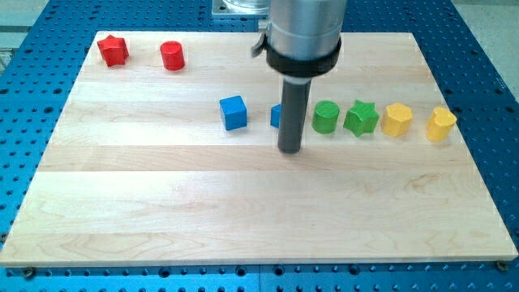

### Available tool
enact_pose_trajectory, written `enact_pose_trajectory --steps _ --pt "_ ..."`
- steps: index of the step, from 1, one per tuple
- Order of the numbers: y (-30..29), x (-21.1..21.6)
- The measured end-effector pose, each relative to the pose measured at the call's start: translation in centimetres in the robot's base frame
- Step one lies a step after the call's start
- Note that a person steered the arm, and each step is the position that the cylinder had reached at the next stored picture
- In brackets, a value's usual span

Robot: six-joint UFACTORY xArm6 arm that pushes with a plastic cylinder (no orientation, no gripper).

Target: Push the yellow heart slightly towards up

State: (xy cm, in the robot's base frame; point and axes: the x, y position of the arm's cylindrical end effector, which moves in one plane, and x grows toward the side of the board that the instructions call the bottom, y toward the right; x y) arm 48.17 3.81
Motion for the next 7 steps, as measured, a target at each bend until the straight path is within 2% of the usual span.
enact_pose_trajectory --steps 1,2,3,5,7 --pt "0.9 6.1" --pt "7.0 9.7" --pt "14.2 10.2" --pt "24.8 5.7" --pt "25.2 -1.9"
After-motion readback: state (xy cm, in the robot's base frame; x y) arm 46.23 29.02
